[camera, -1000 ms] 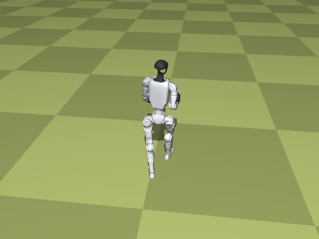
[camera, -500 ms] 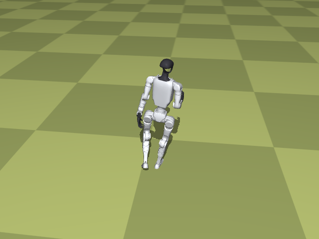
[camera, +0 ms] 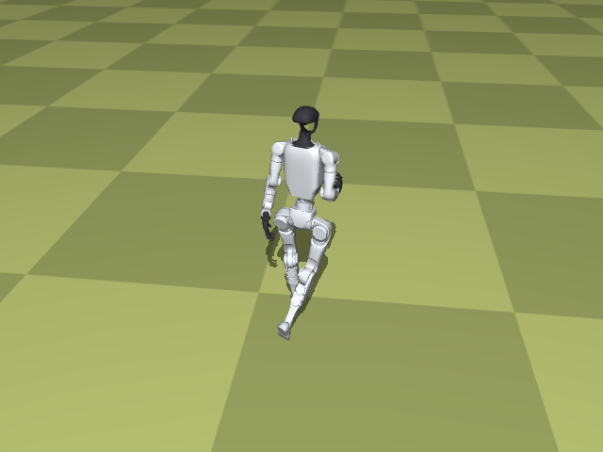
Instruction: Walk run
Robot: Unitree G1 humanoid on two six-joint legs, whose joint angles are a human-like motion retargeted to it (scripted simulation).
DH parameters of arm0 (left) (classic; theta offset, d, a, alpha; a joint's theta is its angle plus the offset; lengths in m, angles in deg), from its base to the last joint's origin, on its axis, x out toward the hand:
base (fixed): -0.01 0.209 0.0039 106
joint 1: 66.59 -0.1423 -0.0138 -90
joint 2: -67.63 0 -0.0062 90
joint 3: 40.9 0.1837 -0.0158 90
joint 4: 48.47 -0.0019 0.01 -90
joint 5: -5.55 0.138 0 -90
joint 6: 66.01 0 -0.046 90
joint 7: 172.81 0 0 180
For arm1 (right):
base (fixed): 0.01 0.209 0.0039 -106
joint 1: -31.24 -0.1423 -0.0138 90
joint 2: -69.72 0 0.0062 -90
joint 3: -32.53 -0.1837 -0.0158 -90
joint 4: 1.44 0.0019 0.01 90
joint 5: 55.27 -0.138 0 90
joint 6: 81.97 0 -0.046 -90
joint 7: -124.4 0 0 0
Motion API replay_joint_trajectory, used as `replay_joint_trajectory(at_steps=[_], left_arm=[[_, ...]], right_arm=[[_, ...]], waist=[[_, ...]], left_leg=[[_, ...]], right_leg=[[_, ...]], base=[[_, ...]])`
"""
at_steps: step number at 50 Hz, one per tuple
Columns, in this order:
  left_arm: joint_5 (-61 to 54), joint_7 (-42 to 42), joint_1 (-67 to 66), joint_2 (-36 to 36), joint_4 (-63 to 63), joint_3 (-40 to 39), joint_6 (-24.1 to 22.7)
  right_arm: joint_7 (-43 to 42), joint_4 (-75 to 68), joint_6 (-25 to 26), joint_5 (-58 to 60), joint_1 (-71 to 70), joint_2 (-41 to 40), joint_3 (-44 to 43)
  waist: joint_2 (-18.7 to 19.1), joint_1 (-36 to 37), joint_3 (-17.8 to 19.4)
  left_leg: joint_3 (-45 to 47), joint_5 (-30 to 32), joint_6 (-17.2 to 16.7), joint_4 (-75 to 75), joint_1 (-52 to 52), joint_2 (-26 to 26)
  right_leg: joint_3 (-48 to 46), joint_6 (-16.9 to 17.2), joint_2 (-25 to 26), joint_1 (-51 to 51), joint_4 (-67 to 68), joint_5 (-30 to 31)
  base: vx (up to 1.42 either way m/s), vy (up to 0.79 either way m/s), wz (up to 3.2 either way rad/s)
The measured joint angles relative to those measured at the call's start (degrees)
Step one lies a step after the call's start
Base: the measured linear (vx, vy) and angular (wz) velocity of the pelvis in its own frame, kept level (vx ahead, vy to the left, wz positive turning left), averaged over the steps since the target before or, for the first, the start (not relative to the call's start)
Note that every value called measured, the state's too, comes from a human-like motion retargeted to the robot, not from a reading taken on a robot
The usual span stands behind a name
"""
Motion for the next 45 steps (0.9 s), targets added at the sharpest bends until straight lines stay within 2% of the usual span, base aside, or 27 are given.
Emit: replay_joint_trajectory(at_steps=[2, 3, 5, 8, 10, 12, 16, 20, 23, 24, 25, 27, 28, 30, 31, 34, 36, 37, 40, 45], left_arm=[[-2.6, -1.0, 4.4, -1.5, 0.1, 1.7, 0.1], [-3.4, -1.4, 6.4, -2.1, 0.8, 2.3, -0.1], [-4.0, -1.5, 11.1, -2.9, 2.6, 3.3, -0.5], [-3.2, 0.6, 17.5, -3.5, 6.8, 4.9, -1.0], [-2.8, 2.6, 20.7, -3.6, 10.4, 6.3, -1.9], [-3.3, 4.2, 23.5, -4.2, 13.7, 8.2, -3.1], [-4.7, 5.1, 27.5, -5.9, 18.2, 11.8, -4.9], [-4.7, 4.8, 29.2, -7.1, 20.2, 14.1, -6.1], [-3.9, 4.6, 28.5, -7.1, 19.7, 14.3, -6.6], [-3.6, 4.5, 27.8, -6.8, 19.1, 14.3, -6.7], [-3.2, 4.4, 27.0, -6.5, 18.3, 14.2, -6.7], [-1.9, 4.6, 24.9, -5.5, 15.7, 14.1, -6.5], [-0.9, 4.8, 23.6, -5.1, 14.1, 14.0, -6.2], [2.4, 4.9, 20.5, -4.5, 10.7, 12.9, -5.0], [4.8, 4.0, 18.5, -3.8, 9.2, 12.3, -4.5], [10.0, -1.5, 11.9, -1.8, 4.6, 11.5, -5.2], [11.5, -4.3, 8.1, -1.5, 1.6, 10.7, -6.9], [12.1, -4.7, 6.3, -1.6, 0.6, 10.5, -7.3], [15.9, -3.5, 0.4, -1.4, 0.1, 9.9, -5.9], [21.8, -1.4, -6.9, -0.9, -0.5, 4.0, -2.2]], right_arm=[[0.1, 0.4, -0.2, 0.1, -0.5, 0.9, 0.4], [0.4, 0.7, -0.6, 0.1, -0.8, 1.1, 0.4], [2.0, 0.8, -1.2, -0.1, -1.7, 1.5, -0.6], [3.5, 1.1, -1.3, -0.4, -1.7, 1.6, -2.2], [3.1, 1.3, -1.3, -0.3, -1.2, 1.5, -3.0], [2.2, 1.3, -1.4, -0.2, -0.8, 1.2, -3.5], [0.6, 1.0, -1.7, -1.0, 0.4, 0.5, -3.6], [0.9, 0.7, -2.0, -2.9, 1.3, 0.3, -3.5], [2.1, 0.5, -1.9, -3.2, 1.2, 0.8, -3.5], [2.6, 0.4, -1.8, -2.9, 1.1, 0.9, -3.6], [3.0, 0.3, -1.6, -2.5, 1.1, 1.1, -3.6], [3.8, 0.1, -1.3, -1.4, 0.9, 1.3, -4.4], [4.1, 0.1, -1.2, -0.7, 1.2, 1.3, -4.8], [4.6, 0.2, -1.5, 0.2, 1.8, 1.5, -4.5], [4.7, 0.1, -1.5, -0.2, 2.1, 1.5, -4.4], [5.5, -0.9, -0.3, -1.8, 1.5, 1.7, -4.3], [5.8, -0.6, 0.2, -1.2, 0.2, 2.3, -3.7], [5.7, -0.3, 0.1, -0.6, -0.5, 2.6, -3.5], [4.6, -0.2, -0.5, 1.1, -3.0, 3.1, -3.7], [4.7, 0.6, -1.2, 1.2, -6.0, 4.1, -4.5]], waist=[[0.7, -1.5, 0.8], [2.3, -0.9, 0.7], [4.2, -0.7, 1.0], [6.3, -4.0, 1.3], [6.9, -5.8, 1.3], [6.3, -7.3, 1.3], [4.5, -9.9, 1.7], [4.1, -12.4, 2.6], [4.1, -11.8, 2.4], [4.2, -11.9, 2.3], [4.2, -12.1, 2.1], [5.2, -13.8, 1.7], [6.1, -15.7, 1.5], [7.9, -18.1, 0.8], [8.1, -17.4, 0.5], [6.5, -16.4, 0.3], [4.3, -16.0, 0.3], [3.6, -15.7, 0.2], [2.6, -15.5, 0.4], [0.8, -9.2, 1.3]], left_leg=[[-1.6, -2.1, 0.2, 0.4, 3.1, -0.6], [-1.5, -2.7, -0.2, 0.3, 4.0, 1.4], [-1.7, -4.1, -0.1, 0.8, 5.4, 2.7], [-5.4, -5.9, 0.3, 1.2, 7.6, 2.3], [-7.4, -6.9, 0.5, 1.2, 9.4, 1.5], [-8.9, -7.9, 0.9, 0.7, 11.5, -0.5], [-11.8, -10.3, 1.1, 0.5, 16.5, -4.0], [-15.4, -12.7, 0.6, 0.7, 21.5, -5.2], [-15.4, -13.9, -0.2, 1.2, 24.1, -5.4], [-15.6, -13.8, -0.6, 1.6, 24.9, -5.5], [-15.8, -13.4, -1.2, 2.0, 25.6, -5.5], [-17.4, -10.9, -3.2, 3.8, 26.5, -4.6], [-18.7, -8.6, -4.6, 5.3, 26.7, -3.6], [-19.1, -1.0, -7.8, 9.2, 26.1, -1.6], [-18.2, 4.8, -9.7, 12.1, 25.5, -1.3], [-15.5, 18.0, -14.9, 25.5, 21.6, -1.1], [-12.2, 22.1, -15.0, 35.1, 17.8, -1.0], [-11.3, 21.6, -14.4, 39.2, 15.7, -0.8], [-9.5, 10.5, -11.1, 48.9, 8.4, 1.5], [-4.6, -2.3, -9.2, 48.0, -2.5, 3.4]], right_leg=[[-0.8, 0.7, -0.3, -4.8, 12.4, 1.0], [-1.4, -0.1, 0.5, -6.5, 13.5, 0.0], [-2.1, -2.3, 0.2, -10.8, 17.6, -6.3], [-4.5, -4.5, -2.2, -17.2, 19.0, -15.8], [-5.4, -4.7, -4.3, -20.8, 15.9, -21.2], [-6.7, -2.7, -7.6, -23.0, 9.1, -22.6], [-7.2, -1.2, -12.6, -26.1, -6.7, -23.6], [-4.2, 0.8, -13.5, -29.6, -20.1, -26.0], [-5.7, 4.8, -13.9, -30.7, -25.0, -25.2], [-5.5, 3.2, -13.7, -30.7, -24.0, -24.5], [-4.1, 0.2, -13.0, -30.6, -22.2, -23.4], [-9.2, -2.7, -13.8, -29.1, -20.7, -22.5], [-11.1, -3.6, -13.8, -27.9, -21.1, -19.9], [-9.8, -5.1, -12.8, -25.6, -21.0, -19.1], [-9.2, -5.1, -12.6, -24.3, -20.7, -20.4], [-8.5, -6.8, -13.2, -19.6, -21.0, -23.2], [-7.5, -8.7, -13.3, -17.2, -21.3, -24.8], [-7.1, -9.4, -13.2, -16.2, -21.3, -25.8], [-7.9, -10.7, -11.9, -12.7, -22.3, -27.9], [-4.9, -12.5, -8.4, -8.9, -22.9, -30.9]], base=[[0.71, -0.01, 0.36], [0.78, -0.01, -0.28], [0.70, 0.03, -0.10], [0.68, 0.04, 0.89], [0.74, -0.02, 0.93], [0.58, -0.05, 0.81], [0.75, -0.14, 0.74], [0.74, -0.22, 0.65], [0.81, -0.31, 0.03], [0.89, -0.38, 0.17], [0.83, -0.34, 0.40], [0.92, -0.38, 0.99], [0.88, -0.38, 1.37], [0.71, -0.34, 0.87], [0.79, -0.41, 0.05], [0.95, -0.46, -0.08], [0.64, -0.30, -0.26], [0.74, -0.35, -0.22], [0.81, -0.36, -0.05], [0.58, -0.24, -0.61]])
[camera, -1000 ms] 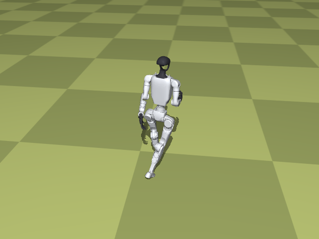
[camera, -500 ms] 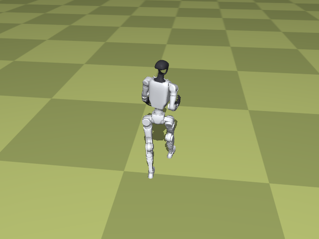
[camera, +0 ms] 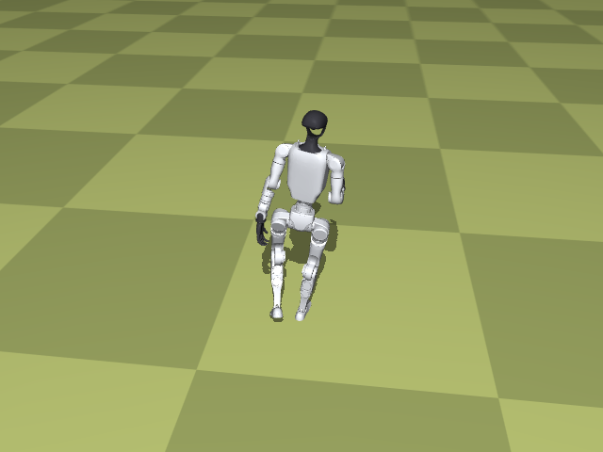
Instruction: Walk run
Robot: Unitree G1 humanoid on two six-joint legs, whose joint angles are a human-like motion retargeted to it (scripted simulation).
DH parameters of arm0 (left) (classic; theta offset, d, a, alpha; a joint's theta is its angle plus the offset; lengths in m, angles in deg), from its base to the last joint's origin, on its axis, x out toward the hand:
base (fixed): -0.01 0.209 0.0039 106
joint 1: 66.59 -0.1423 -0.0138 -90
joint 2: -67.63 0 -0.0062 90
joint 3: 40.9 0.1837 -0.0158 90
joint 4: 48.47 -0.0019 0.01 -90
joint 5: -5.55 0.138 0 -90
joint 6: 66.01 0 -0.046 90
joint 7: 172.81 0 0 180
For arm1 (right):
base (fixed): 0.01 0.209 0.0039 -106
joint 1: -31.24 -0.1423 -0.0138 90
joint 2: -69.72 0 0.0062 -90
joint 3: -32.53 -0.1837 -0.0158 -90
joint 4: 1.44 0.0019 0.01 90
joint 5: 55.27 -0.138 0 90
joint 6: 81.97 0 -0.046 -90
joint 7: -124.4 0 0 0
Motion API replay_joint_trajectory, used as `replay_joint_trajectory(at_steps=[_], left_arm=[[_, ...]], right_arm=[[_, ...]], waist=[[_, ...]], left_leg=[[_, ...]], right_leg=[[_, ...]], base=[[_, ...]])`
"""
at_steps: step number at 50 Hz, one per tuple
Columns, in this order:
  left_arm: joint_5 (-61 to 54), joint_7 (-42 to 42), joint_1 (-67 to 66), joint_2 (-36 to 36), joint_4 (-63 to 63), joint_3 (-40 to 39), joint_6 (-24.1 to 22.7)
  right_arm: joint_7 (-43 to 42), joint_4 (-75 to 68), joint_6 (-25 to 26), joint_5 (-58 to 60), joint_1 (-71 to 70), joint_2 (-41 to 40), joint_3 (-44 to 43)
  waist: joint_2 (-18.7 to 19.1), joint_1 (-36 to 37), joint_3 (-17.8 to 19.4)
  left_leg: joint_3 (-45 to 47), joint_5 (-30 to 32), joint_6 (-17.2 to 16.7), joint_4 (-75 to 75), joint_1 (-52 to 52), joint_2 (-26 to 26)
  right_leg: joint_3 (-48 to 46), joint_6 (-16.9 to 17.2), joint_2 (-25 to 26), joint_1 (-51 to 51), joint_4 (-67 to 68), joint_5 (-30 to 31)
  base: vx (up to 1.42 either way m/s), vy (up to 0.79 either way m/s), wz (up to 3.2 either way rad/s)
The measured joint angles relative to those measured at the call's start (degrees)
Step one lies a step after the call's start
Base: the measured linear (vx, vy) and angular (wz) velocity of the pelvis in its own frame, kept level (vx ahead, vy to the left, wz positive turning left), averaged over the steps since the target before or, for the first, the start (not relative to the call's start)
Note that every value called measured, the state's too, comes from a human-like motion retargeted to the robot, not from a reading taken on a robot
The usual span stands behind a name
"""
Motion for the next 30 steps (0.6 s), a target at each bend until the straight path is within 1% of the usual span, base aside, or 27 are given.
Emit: replay_joint_trajectory(at_steps=[2, 3, 5, 7, 10, 12, 13, 15, 17, 18, 20, 22, 23, 25, 26, 27, 28, 30], left_arm=[[-1.7, 1.3, -1.5, -0.1, -0.9, -1.4, 1.4], [-2.5, 1.8, -2.2, 0.1, -1.3, -2.2, 1.9], [-4.2, 2.0, -3.1, 0.7, -1.9, -4.0, 2.4], [-5.5, 1.7, -3.5, 1.4, -2.3, -5.2, 2.4], [-5.9, 1.4, -3.6, 2.6, -2.2, -5.7, 2.0], [-5.0, 1.7, -3.0, 3.0, -2.0, -5.6, 1.7], [-4.6, 1.9, -2.6, 3.2, -1.9, -5.4, 1.6], [-3.9, 2.2, -1.7, 3.3, -1.8, -4.6, 1.7], [-3.3, 1.8, -0.4, 3.6, -1.5, -4.6, 2.1], [-3.0, 1.1, 0.1, 3.9, -1.2, -4.9, 2.4], [-3.1, -0.8, 1.2, 3.9, -0.8, -4.9, 2.3], [-5.4, -2.9, 3.4, 3.2, -1.1, -4.4, 2.0], [-7.2, -3.5, 5.1, 2.5, -1.4, -4.2, 2.2], [-10.8, -3.9, 9.8, 0.5, -2.0, -2.9, 2.9], [-12.2, -4.0, 12.0, -0.4, -1.6, -2.0, 2.9], [-13.5, -4.1, 14.4, -1.2, -1.1, -1.1, 2.8], [-14.5, -4.2, 16.8, -1.8, -0.2, -0.5, 2.7], [-16.0, -4.0, 21.9, -2.8, 2.0, 0.7, 2.3]], right_arm=[[-0.7, 0.4, -0.5, -0.3, -1.0, 0.5, -0.3], [-1.0, 0.6, -0.6, -0.5, -1.3, 0.7, -0.5], [-1.3, 0.8, -0.8, -0.7, -2.0, 1.1, -0.9], [-1.6, 0.9, -0.9, -0.6, -2.5, 1.2, -1.1], [-2.0, 1.1, -1.2, -0.2, -2.2, 0.9, -1.3], [-2.2, 1.0, -1.5, 0.1, -1.8, 0.1, -1.5], [-2.1, 0.8, -1.6, 0.1, -1.5, -0.3, -1.5], [-1.9, 0.3, -1.9, -0.2, -0.6, -1.1, -1.3], [-1.6, -0.5, -1.7, -0.7, 0.5, -1.8, -0.6], [-1.4, -1.0, -1.5, -0.9, 1.2, -2.2, -0.1], [-1.0, -1.9, -1.0, -0.9, 2.7, -3.0, 0.5], [-0.4, -2.6, -0.8, -0.3, 4.1, -3.5, 1.3], [-0.2, -3.0, -0.8, 0.1, 4.4, -3.9, 1.9], [-0.6, -3.1, -0.3, 1.0, 4.6, -4.5, 2.9], [-1.0, -2.8, -0.3, 1.4, 4.7, -4.4, 3.2], [-1.3, -2.4, -0.5, 1.8, 4.6, -4.2, 3.3], [-1.2, -2.2, -0.9, 1.9, 4.3, -3.9, 3.2], [-0.2, -1.9, -1.6, 1.7, 3.5, -3.6, 2.3]], waist=[[0.2, 1.8, 0.9], [0.4, 2.5, 1.4], [1.0, 4.0, 2.5], [1.3, 5.5, 3.4], [0.7, 7.3, 4.2], [0.0, 7.5, 4.2], [-0.2, 7.3, 4.1], [0.1, 7.1, 3.9], [-0.3, 8.0, 3.1], [-0.9, 8.9, 2.6], [-1.6, 9.8, 1.0], [-2.0, 9.3, -0.8], [-1.6, 8.9, -1.1], [0.5, 7.4, -0.4], [1.6, 7.2, -0.1], [2.6, 7.2, 0.1], [3.3, 7.6, 0.2], [4.2, 7.6, 0.6]], left_leg=[[2.0, -2.5, 1.8, -5.7, -2.8, 1.1], [2.6, -2.8, 2.7, -9.6, -3.8, 1.2], [2.6, -1.5, 3.4, -18.5, -5.6, 1.0], [1.8, -1.3, 3.2, -28.2, -6.9, 0.3], [2.1, -4.1, 3.7, -41.6, -8.1, -2.0], [3.9, -4.5, 2.4, -49.2, -7.7, -4.2], [4.7, -4.1, 1.4, -51.3, -7.2, -4.8], [5.3, -2.2, 1.7, -50.5, -6.1, -4.5], [5.6, -0.8, 4.8, -48.0, -5.4, -4.0], [6.8, 2.0, 5.3, -48.1, -4.9, -3.7], [9.2, 5.7, 7.3, -48.7, -2.8, -4.0], [9.1, 4.3, 8.6, -48.2, -1.5, -3.5], [9.6, 3.5, 8.3, -47.8, -0.7, -2.5], [7.9, 1.5, 7.9, -46.9, 1.4, -0.5], [7.2, 0.4, 7.9, -46.7, 2.7, 0.2], [6.7, -0.6, 8.0, -46.5, 3.9, 0.9], [6.9, -1.5, 7.8, -46.5, 5.0, 1.5], [6.4, -2.6, 7.5, -46.7, 7.1, 1.7]], right_leg=[[0.3, -0.7, 1.9, 1.4, 0.0, -1.3], [0.2, -0.9, 2.9, 2.2, 0.0, -2.0], [0.4, -1.4, 5.0, 3.8, 0.1, -3.3], [1.2, -1.9, 6.7, 5.5, 0.3, -4.5], [2.5, -2.0, 7.8, 8.2, 0.5, -6.1], [1.9, -1.5, 7.6, 9.7, 0.8, -6.8], [1.3, -1.2, 7.7, 10.4, 1.1, -6.9], [0.9, -0.5, 8.6, 11.9, 1.9, -6.3], [1.9, 0.7, 8.7, 12.9, 3.4, -3.8], [1.6, 1.5, 7.9, 13.4, 4.2, -1.7], [0.0, 3.6, 6.4, 14.1, 6.5, 4.8], [-0.9, 6.3, 4.9, 13.0, 11.3, 15.3], [0.3, 7.8, 5.1, 11.8, 14.8, 20.5], [0.8, 9.7, 7.2, 8.4, 23.5, 27.8], [-2.6, 8.4, 6.7, 7.0, 27.8, 30.4], [-5.4, 7.5, 5.9, 5.4, 31.9, 31.2], [-7.0, 7.0, 4.9, 3.7, 35.4, 28.7], [-7.9, 6.4, 3.8, -0.4, 40.3, 21.6]], base=[[0.60, -0.17, -0.35], [0.64, -0.14, -0.26], [0.61, -0.11, -0.33], [0.58, -0.10, -0.46], [0.73, -0.11, -0.42], [0.61, -0.10, -0.10], [0.78, -0.08, 0.04], [0.93, -0.06, -0.12], [0.72, -0.08, -0.74], [0.88, -0.05, -1.01], [1.14, 0.00, -0.80], [0.77, -0.02, -0.52], [0.87, 0.03, -0.37], [1.03, 0.07, 0.05], [0.81, 0.04, 0.18], [0.68, 0.02, -0.09], [0.73, 0.05, -0.16], [0.64, 0.08, 0.13]])
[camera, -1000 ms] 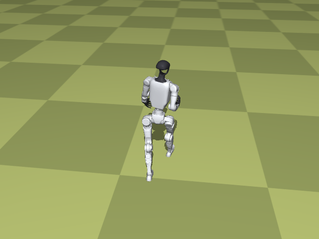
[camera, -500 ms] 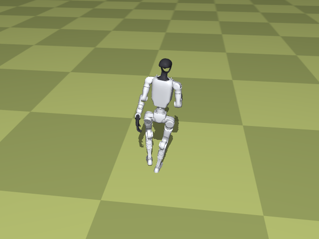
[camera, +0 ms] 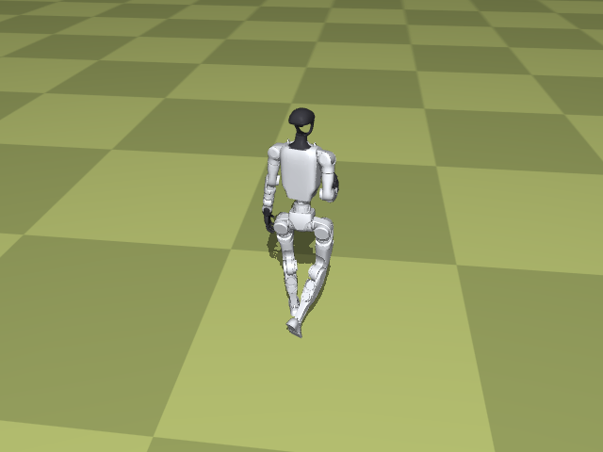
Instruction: Walk run
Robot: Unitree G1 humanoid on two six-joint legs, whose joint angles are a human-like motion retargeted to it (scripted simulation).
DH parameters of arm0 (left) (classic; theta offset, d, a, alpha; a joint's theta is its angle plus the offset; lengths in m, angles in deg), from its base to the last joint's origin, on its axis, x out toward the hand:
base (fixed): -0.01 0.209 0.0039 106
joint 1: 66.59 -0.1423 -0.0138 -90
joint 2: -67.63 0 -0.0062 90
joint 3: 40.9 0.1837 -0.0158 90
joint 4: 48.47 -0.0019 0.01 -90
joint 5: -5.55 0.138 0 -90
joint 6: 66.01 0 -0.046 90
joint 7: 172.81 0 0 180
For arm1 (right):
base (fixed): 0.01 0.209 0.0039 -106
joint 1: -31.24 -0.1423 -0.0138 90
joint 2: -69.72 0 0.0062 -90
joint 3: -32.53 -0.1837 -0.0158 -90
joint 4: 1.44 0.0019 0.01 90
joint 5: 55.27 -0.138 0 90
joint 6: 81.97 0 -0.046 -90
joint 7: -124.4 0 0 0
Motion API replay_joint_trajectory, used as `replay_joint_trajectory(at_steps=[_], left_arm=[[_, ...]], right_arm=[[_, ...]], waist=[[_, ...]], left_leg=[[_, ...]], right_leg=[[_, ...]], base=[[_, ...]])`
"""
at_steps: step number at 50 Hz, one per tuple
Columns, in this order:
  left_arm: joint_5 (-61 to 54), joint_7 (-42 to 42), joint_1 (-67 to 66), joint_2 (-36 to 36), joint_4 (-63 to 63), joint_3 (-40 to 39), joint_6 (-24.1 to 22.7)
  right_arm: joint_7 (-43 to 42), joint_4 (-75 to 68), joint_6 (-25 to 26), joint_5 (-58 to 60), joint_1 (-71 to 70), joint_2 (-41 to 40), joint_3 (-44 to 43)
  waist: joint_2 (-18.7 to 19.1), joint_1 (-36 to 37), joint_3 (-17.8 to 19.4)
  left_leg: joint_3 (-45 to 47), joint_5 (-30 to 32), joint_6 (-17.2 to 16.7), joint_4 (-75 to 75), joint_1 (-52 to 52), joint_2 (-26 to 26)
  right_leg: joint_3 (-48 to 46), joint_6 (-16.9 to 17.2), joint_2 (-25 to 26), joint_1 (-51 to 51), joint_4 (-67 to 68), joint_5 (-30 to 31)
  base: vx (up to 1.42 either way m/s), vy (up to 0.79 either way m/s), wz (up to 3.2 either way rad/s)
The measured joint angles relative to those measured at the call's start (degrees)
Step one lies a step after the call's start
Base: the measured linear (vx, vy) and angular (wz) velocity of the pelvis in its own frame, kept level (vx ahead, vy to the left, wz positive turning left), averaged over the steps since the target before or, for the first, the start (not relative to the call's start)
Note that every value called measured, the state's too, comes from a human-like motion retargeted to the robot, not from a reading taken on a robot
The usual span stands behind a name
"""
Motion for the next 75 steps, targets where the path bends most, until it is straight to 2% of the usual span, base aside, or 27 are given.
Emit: replay_joint_trajectory(at_steps=[3, 5, 7, 12, 15, 18, 20, 23, 25, 27, 28, 30, 33, 34, 37, 40, 45, 50, 54, 57, 60, 62, 65, 67, 68, 72, 75], left_arm=[[-0.7, 1.2, 6.9, -0.5, 4.6, 1.2, -1.3], [-1.3, 2.4, 10.6, -0.6, 8.3, 2.3, -2.6], [-2.5, 3.4, 13.4, -0.9, 11.8, 3.6, -4.1], [-5.2, 4.9, 17.4, -1.9, 20.1, 6.1, -7.7], [-4.8, 3.2, 17.5, -1.4, 22.8, 5.7, -10.7], [-4.3, 0.7, 16.2, -0.2, 22.0, 4.8, -13.0], [-3.8, 0.2, 14.5, 0.5, 19.6, 4.4, -13.4], [-1.3, 2.3, 11.0, 0.7, 12.2, 3.9, -11.4], [1.3, 4.1, 7.8, 0.2, 6.2, 4.0, -8.4], [4.8, 4.9, 3.9, -0.6, 0.6, 4.4, -4.9], [6.8, 4.7, 1.9, -0.7, -1.8, 4.9, -3.2], [10.5, 2.5, -2.5, 0.0, -5.6, 6.4, -0.6], [14.0, 0.6, -8.6, 1.6, -7.3, 6.3, -1.0], [15.0, 1.1, -10.3, 1.9, -7.3, 5.9, -1.3], [18.1, 3.1, -15.5, 3.2, -5.4, 4.0, -0.8], [19.5, 4.4, -19.4, 3.7, -3.8, 1.6, 0.0], [14.1, 5.8, -21.4, 3.7, -5.1, -3.5, 1.4], [7.4, 8.7, -21.4, 5.1, -5.3, -7.1, 1.9], [7.6, 9.1, -21.4, 5.7, -4.4, -8.1, 1.2], [9.9, 8.7, -21.4, 5.3, -4.0, -8.2, 1.2], [11.5, 8.1, -20.6, 4.4, -4.1, -7.7, 1.9], [11.1, 7.5, -19.4, 3.5, -4.5, -7.1, 2.5], [7.9, 7.5, -15.9, 1.8, -4.9, -6.0, 3.5], [4.0, 7.9, -12.4, 0.4, -4.3, -4.0, 3.9], [2.1, 7.8, -10.8, 0.0, -3.7, -3.1, 3.9], [-3.1, 7.3, -2.6, -2.1, -0.9, 0.2, 3.4], [-2.8, 7.2, 3.3, -2.4, 2.5, 1.3, 2.2]], right_arm=[[1.5, 0.4, 0.2, -1.0, -0.2, 0.2, -1.2], [1.3, 0.8, 0.1, -1.4, -0.2, 0.4, -1.8], [0.6, 1.1, 0.0, -1.4, -0.1, 0.4, -1.9], [-1.0, 1.4, 0.3, -0.5, 0.0, -0.7, -2.3], [-1.0, 1.3, 0.1, -0.8, 0.5, -1.4, -2.5], [0.0, 1.0, 0.0, -1.8, 1.1, -1.6, -2.5], [0.7, 0.6, 0.2, -2.6, 1.5, -1.5, -2.6], [1.5, 0.0, 0.8, -2.9, 1.8, -1.1, -2.9], [1.5, 0.0, 0.9, -2.5, 2.6, -0.7, -2.9], [1.3, -0.1, 1.0, -2.5, 3.3, -0.4, -2.5], [1.3, -0.4, 1.1, -2.8, 3.4, -0.4, -2.6], [1.7, -1.0, 1.9, -4.3, 3.2, -0.1, -3.2], [1.4, -0.5, 1.9, -3.9, 1.9, 0.5, -3.2], [0.9, -0.3, 1.6, -3.5, 1.3, 0.5, -3.0], [-0.3, -0.1, 1.2, -3.2, -0.8, 0.4, -3.1], [-0.1, 0.3, 1.1, -3.6, -2.4, 0.4, -4.1], [-0.2, 1.5, 0.1, -4.1, -4.6, 2.1, -4.8], [0.5, 1.9, -0.1, -3.1, -6.2, 3.4, -4.9], [0.3, 1.9, -0.4, -2.1, -5.5, 2.9, -3.9], [0.8, 0.8, -0.5, -2.7, -4.3, 2.0, -3.0], [0.9, -0.2, -1.0, -2.8, -1.3, 1.0, -2.1], [0.7, -0.9, -1.2, -3.0, 1.4, 0.2, -1.3], [0.8, -1.9, -0.1, -4.0, 3.6, -1.0, 0.7], [0.6, -1.6, 0.2, -3.8, 3.6, -0.8, 1.9], [0.6, -1.2, -0.1, -3.6, 3.3, -0.2, 2.4], [3.7, -0.9, -0.7, -3.4, 1.1, 0.9, 1.7], [4.5, -0.5, -0.5, -2.9, 1.0, 1.0, 0.1]], waist=[[1.4, -2.8, 0.7], [1.8, -4.6, 1.0], [1.3, -6.6, 1.0], [-1.1, -11.4, 2.2], [-1.3, -13.6, 2.9], [-0.7, -13.4, 2.7], [-0.3, -13.6, 2.5], [0.9, -14.4, 1.4], [2.0, -16.6, 0.8], [3.3, -18.7, 0.2], [3.6, -18.4, 0.1], [2.7, -17.8, -0.1], [-0.6, -16.1, -0.4], [-1.1, -16.1, -0.5], [-2.4, -15.3, -0.2], [-4.2, -9.6, 0.0], [-4.1, -4.3, 2.0], [-2.6, -1.5, 3.7], [-4.1, 0.2, 4.1], [-4.4, 0.4, 3.5], [-4.6, 1.3, 1.5], [-5.1, 0.4, -0.8], [-3.9, 0.2, -1.7], [-2.0, -0.6, -1.4], [-1.6, -0.3, -1.4], [0.1, -1.0, -1.4], [1.5, -4.7, -1.5]], left_leg=[[-3.1, -1.2, 0.5, -0.4, 2.8, -1.4], [-5.3, -2.2, 0.6, -0.5, 4.6, -2.5], [-7.0, -3.2, 0.7, -0.8, 6.7, -4.4], [-11.3, -6.1, 0.9, -1.6, 13.1, -9.5], [-13.9, -7.8, 0.5, -1.7, 16.8, -10.4], [-14.2, -9.5, 0.0, -1.5, 18.9, -10.6], [-14.8, -10.2, -0.3, -0.9, 20.2, -10.6], [-15.0, -8.9, -2.4, 0.9, 21.2, -9.9], [-15.8, -5.6, -5.1, 3.2, 21.9, -8.5], [-15.7, 2.6, -9.7, 7.5, 21.8, -6.7], [-14.9, 8.4, -12.4, 10.6, 21.3, -6.0], [-14.1, 18.7, -17.6, 20.0, 18.8, -5.4], [-13.7, 27.1, -20.4, 36.5, 11.9, -7.3], [-14.5, 25.9, -19.9, 40.7, 9.3, -7.5], [-16.4, 15.2, -16.3, 49.1, 1.5, -7.8], [-9.6, 7.1, -10.8, 51.2, -6.7, -2.6], [-4.4, -1.7, -6.1, 38.3, -14.4, 1.1], [-5.7, -0.2, -4.7, 16.5, -18.5, 0.5], [-7.6, 3.1, -4.6, -0.8, -16.1, -3.3], [-8.4, 5.5, -6.0, -3.6, -12.4, -4.2], [-5.5, 12.1, -3.8, -2.6, -10.7, -4.2], [-4.8, 10.5, -1.0, -1.4, -9.6, -4.2], [-4.1, 6.3, -1.3, 1.1, -6.9, -1.4], [-4.7, 3.8, -0.7, 1.5, -4.3, 0.1], [-3.7, 2.5, -0.3, 1.6, -2.7, 0.4], [-2.2, -0.6, 0.0, 0.7, 2.0, 0.6], [-5.2, -2.4, 0.2, -0.2, 4.9, -1.0]], right_leg=[[1.0, 0.0, 0.6, -5.7, 0.1, -7.5], [3.2, 1.5, 0.4, -9.3, -3.1, -12.8], [4.4, 4.1, -1.3, -11.2, -10.4, -13.4], [4.7, 5.6, -6.9, -14.7, -28.4, -13.4], [6.4, 6.8, -7.4, -17.6, -36.0, -13.7], [6.5, 9.7, -7.2, -20.1, -41.0, -13.9], [5.1, 9.3, -6.9, -20.2, -42.0, -14.4], [3.2, 3.8, -5.8, -19.1, -39.7, -13.4], [0.9, 1.3, -5.2, -17.6, -39.7, -9.8], [4.5, -1.2, -3.4, -15.5, -39.9, -9.9], [4.9, -1.3, -3.3, -14.4, -39.5, -11.1], [5.5, -1.7, -4.3, -11.0, -39.0, -13.6], [7.7, -4.0, -5.4, -7.5, -39.1, -16.3], [7.9, -4.4, -5.5, -6.5, -39.2, -17.1], [7.5, -6.1, -4.7, -3.7, -39.7, -19.1], [10.5, -7.1, -3.8, -1.8, -39.7, -20.8], [11.7, -8.9, 0.0, 1.8, -39.7, -23.9], [13.0, -10.3, 3.9, 6.1, -39.8, -27.1], [15.0, -10.6, 4.0, 9.8, -38.8, -28.3], [14.8, -9.5, 4.3, 12.6, -37.1, -27.2], [14.3, -6.8, 3.6, 14.3, -34.5, -21.2], [11.3, -4.4, 1.7, 13.8, -30.9, -12.0], [12.6, 0.1, 1.9, 10.4, -20.0, 3.0], [10.4, 0.5, 2.8, 6.2, -9.9, 8.4], [8.8, -0.2, 1.6, 4.2, -5.0, 10.1], [8.6, -0.9, 1.7, -4.6, 3.8, -1.3], [7.5, 0.2, 1.3, -10.4, 2.0, -10.3]], base=[[0.61, 0.09, 0.86], [0.58, 0.06, 1.00], [0.56, 0.01, 0.91], [0.73, -0.07, 0.87], [0.67, -0.10, 0.65], [0.77, -0.18, 0.06], [0.79, -0.21, 0.06], [0.76, -0.20, 0.32], [0.99, -0.31, 0.87], [0.89, -0.32, 0.70], [1.02, -0.39, 0.22], [1.03, -0.34, 0.06], [0.73, -0.18, -0.25], [0.74, -0.20, -0.11], [0.67, -0.19, -0.02], [0.68, -0.21, -0.83], [0.64, -0.13, -0.45], [0.64, -0.05, -0.39], [0.77, -0.05, -0.58], [0.93, 0.00, -0.40], [1.00, 0.02, -0.57], [1.15, 0.05, -0.28], [0.94, 0.03, -0.52], [0.75, -0.01, -0.41], [0.79, 0.00, -0.78], [0.68, 0.05, -0.33], [0.75, 0.05, 0.87]])
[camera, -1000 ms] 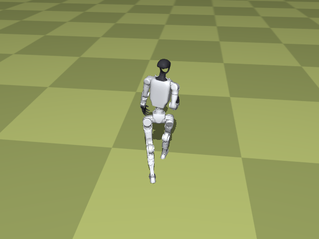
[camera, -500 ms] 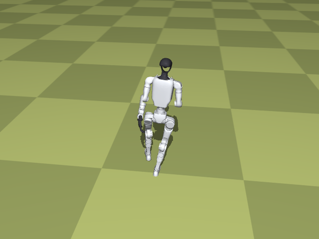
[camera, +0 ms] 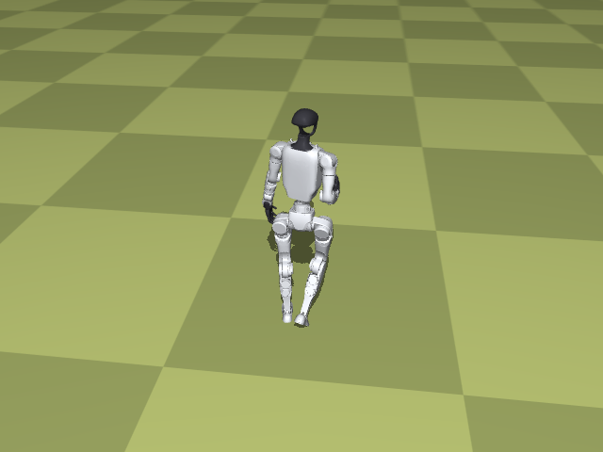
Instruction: Walk run
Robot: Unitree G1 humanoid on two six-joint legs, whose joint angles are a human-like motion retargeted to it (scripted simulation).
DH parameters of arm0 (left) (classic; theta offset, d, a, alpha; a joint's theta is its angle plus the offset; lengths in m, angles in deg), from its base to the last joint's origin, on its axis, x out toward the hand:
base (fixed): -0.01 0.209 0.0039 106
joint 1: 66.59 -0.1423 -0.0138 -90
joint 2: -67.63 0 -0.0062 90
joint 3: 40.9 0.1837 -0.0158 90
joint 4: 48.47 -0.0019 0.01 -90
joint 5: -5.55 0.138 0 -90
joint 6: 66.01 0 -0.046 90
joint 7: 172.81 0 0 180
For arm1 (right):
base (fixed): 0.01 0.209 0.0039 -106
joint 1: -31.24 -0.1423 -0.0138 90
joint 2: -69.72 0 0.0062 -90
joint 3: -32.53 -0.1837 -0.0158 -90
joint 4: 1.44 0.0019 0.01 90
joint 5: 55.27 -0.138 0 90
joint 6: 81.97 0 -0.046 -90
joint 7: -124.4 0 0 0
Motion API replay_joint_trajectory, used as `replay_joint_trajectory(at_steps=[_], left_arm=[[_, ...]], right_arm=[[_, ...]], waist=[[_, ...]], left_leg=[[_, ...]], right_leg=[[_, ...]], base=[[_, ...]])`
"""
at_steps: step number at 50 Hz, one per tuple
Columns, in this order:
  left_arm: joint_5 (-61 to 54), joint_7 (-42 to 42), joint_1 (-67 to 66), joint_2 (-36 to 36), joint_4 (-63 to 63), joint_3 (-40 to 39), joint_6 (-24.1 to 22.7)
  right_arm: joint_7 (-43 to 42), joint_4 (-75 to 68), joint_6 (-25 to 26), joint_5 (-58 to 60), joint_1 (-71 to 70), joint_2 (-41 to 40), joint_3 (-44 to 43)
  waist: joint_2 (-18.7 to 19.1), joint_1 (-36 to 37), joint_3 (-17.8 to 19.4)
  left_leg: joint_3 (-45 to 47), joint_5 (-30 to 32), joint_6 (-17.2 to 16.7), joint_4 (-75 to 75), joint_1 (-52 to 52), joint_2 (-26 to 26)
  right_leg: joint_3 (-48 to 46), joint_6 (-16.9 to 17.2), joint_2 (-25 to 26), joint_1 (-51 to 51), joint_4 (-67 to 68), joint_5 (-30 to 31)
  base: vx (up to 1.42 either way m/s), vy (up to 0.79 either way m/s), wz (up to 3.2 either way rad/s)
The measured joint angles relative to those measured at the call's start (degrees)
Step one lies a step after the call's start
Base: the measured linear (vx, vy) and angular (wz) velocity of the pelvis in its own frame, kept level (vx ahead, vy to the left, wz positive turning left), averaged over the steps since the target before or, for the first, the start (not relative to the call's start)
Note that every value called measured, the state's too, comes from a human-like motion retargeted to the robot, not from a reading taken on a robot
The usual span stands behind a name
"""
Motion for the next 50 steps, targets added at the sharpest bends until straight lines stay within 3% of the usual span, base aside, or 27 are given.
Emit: replay_joint_trajectory(at_steps=[2, 7, 10, 13, 15, 17, 20, 23, 25, 27, 30, 34, 37, 40, 46, 50], left_arm=[[-0.1, 0.1, 3.2, 0.1, 2.9, 0.8, -1.5], [-2.0, 0.1, 8.6, -0.2, 10.4, 3.2, -5.6], [-3.3, -0.4, 10.3, 0.2, 13.7, 4.1, -7.7], [-4.6, -0.3, 10.3, 1.3, 14.7, 4.9, -8.9], [-4.7, 0.5, 9.4, 2.2, 13.9, 5.4, -9.0], [-3.6, 2.1, 7.9, 2.9, 11.7, 5.8, -8.7], [1.7, 3.6, 3.8, 3.0, 7.3, 5.8, -7.9], [9.8, 0.9, -2.4, 3.4, 3.1, 5.4, -5.6], [13.1, -1.8, -6.7, 3.7, 0.5, 5.1, -4.1], [14.9, -1.8, -10.7, 3.6, -2.2, 3.4, -3.7], [16.0, 2.4, -16.7, 3.4, -4.0, 2.3, -1.8], [19.0, 3.8, -23.5, 4.2, -4.8, -2.4, 1.1], [17.5, 2.8, -26.4, 4.6, -6.9, -5.4, 2.2], [15.0, 2.9, -27.8, 5.5, -8.3, -8.1, 3.5], [11.7, 5.4, -27.2, 7.1, -7.7, -11.0, 3.1], [11.6, 5.6, -25.7, 7.3, -5.9, -11.0, 2.0]], right_arm=[[-1.5, 0.4, -0.6, 0.6, 0.3, 0.1, -0.5], [-4.8, 0.2, -1.3, 0.3, 2.1, -1.2, -0.3], [-5.6, -0.3, -1.2, -1.4, 3.3, -2.2, -0.2], [-5.4, -0.6, -0.8, -2.3, 4.1, -2.2, -0.5], [-5.3, -0.4, -0.4, -1.9, 4.6, -1.8, -1.0], [-5.0, -0.2, 0.0, -0.7, 4.8, -1.5, -2.0], [-4.3, 0.2, 0.1, 1.4, 5.9, -1.2, -2.9], [-3.9, -0.5, 1.2, 1.0, 5.6, -1.2, -3.0], [-3.4, -1.0, 2.7, 0.9, 3.7, -0.8, -2.6], [-3.6, -0.6, 3.0, 2.5, 1.6, 0.5, -1.9], [-5.3, -0.2, 2.0, 4.3, -1.6, 1.4, -1.6], [-6.0, -0.3, 2.5, 3.7, -4.9, 1.0, -2.1], [-5.9, 0.1, 2.8, 2.8, -6.0, 1.3, -2.3], [-6.2, 0.4, 3.6, 1.9, -6.0, 1.5, -2.7], [-5.0, 0.8, 5.1, 0.1, -4.0, 1.1, -2.6], [-3.9, 0.0, 5.0, -0.2, -2.2, 0.6, -1.7]], waist=[[0.1, -2.3, -0.2], [-1.9, -5.7, -0.4], [-2.1, -7.6, 0.5], [-1.5, -7.7, 0.7], [-0.9, -7.9, 0.7], [-0.1, -9.0, 0.5], [1.4, -12.7, 0.0], [1.2, -10.9, -0.7], [-0.9, -10.8, -0.3], [-3.0, -10.4, -0.5], [-3.7, -10.9, -0.3], [-5.8, -6.0, 0.7], [-5.9, -2.9, 1.8], [-4.5, -0.6, 3.1], [-3.9, 1.5, 4.6], [-4.2, 2.5, 5.4]], left_leg=[[-1.6, -1.0, 0.1, -0.6, 1.7, -1.6], [-3.8, -4.3, 0.1, -1.7, 7.3, -6.2], [-5.8, -6.0, -0.5, -1.8, 10.7, -6.5], [-6.3, -7.6, -1.2, -1.2, 12.9, -6.1], [-6.7, -8.1, -1.7, -0.2, 14.2, -5.9], [-7.8, -6.4, -3.1, 1.6, 14.9, -5.3], [-10.9, 1.3, -7.5, 6.0, 15.8, -3.3], [-9.9, 17.2, -13.0, 15.5, 14.3, -2.9], [-8.9, 24.7, -15.6, 26.3, 11.0, -3.5], [-6.6, 29.6, -15.3, 35.9, 6.9, -4.0], [-6.9, 22.8, -13.7, 44.9, 0.4, -2.5], [-3.3, 13.5, -9.6, 44.9, -6.9, -0.2], [1.2, 7.4, -6.8, 36.4, -11.0, 2.3], [2.5, 7.6, -5.3, 22.3, -13.5, 1.7], [-1.3, 4.4, -8.2, -1.5, -17.8, -6.5], [2.8, 5.4, -9.0, -4.2, -16.8, -7.7]], right_leg=[[-1.3, 1.4, -2.2, -3.2, -5.6, -4.7], [-3.8, 2.0, -8.9, -7.9, -26.7, -6.8], [-2.2, 0.6, -9.4, -10.7, -37.1, -8.3], [-1.2, 3.5, -9.2, -12.4, -43.8, -6.2], [-5.1, 2.2, -10.0, -11.4, -42.9, -5.3], [-8.6, -1.4, -10.8, -10.1, -40.4, -4.5], [-11.5, -3.2, -10.0, -6.9, -41.0, 0.6], [-7.7, -3.3, -9.2, -3.0, -40.6, -2.3], [-6.5, -3.6, -9.9, 0.4, -41.4, -3.7], [-4.0, -4.6, -9.8, 2.1, -41.5, -5.3], [-3.2, -5.4, -8.5, 5.1, -42.0, -7.5], [1.6, -7.0, -5.5, 8.3, -42.2, -9.6], [3.7, -7.7, -2.7, 10.5, -42.1, -11.1], [4.6, -8.5, 0.7, 13.0, -42.1, -12.9], [3.9, -9.5, 4.2, 18.6, -42.3, -16.5], [2.2, -9.6, 5.7, 21.8, -40.8, -17.5]], base=[[0.55, 0.01, 0.83], [0.69, -0.11, 0.51], [0.74, -0.21, 0.54], [0.71, -0.23, 0.22], [0.84, -0.31, 0.27], [0.84, -0.32, 0.70], [0.97, -0.47, 0.79], [0.77, -0.40, -0.31], [0.85, -0.44, -0.41], [0.60, -0.28, -0.70], [0.74, -0.35, -0.36], [0.56, -0.27, -1.03], [0.58, -0.21, -0.89], [0.64, -0.14, -0.55], [0.64, -0.14, -0.18], [0.77, -0.16, -0.21]])
